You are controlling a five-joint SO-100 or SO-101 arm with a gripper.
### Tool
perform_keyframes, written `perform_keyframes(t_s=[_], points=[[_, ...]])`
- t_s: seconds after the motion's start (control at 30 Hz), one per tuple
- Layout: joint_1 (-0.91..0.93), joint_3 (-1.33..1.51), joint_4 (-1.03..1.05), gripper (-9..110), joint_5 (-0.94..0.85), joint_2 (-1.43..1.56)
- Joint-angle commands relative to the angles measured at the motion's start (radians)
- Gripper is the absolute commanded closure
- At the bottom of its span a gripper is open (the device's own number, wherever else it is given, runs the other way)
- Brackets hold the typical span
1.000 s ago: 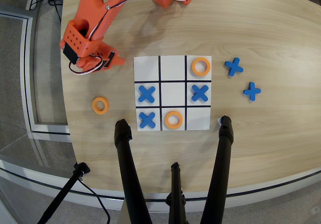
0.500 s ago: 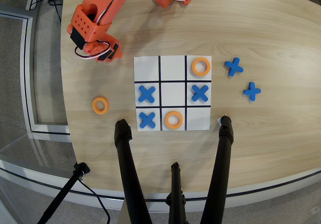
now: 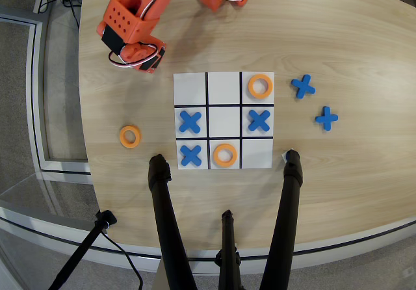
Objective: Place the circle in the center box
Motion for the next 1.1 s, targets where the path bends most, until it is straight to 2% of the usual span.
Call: perform_keyframes(t_s=[0.0,0.23,0.5,0.63,0.87,1.07], points=[[-0.046,-0.028,0.104,102,0.029,0.126],[-0.290,-0.158,0.321,102,0.167,0.318],[-0.712,-0.247,0.233,102,0.520,0.275],[-0.857,-0.371,0.230,102,0.629,0.120],[-0.920,-0.689,0.245,102,0.684,-0.245],[-0.871,-0.778,0.238,102,0.675,-0.394]])
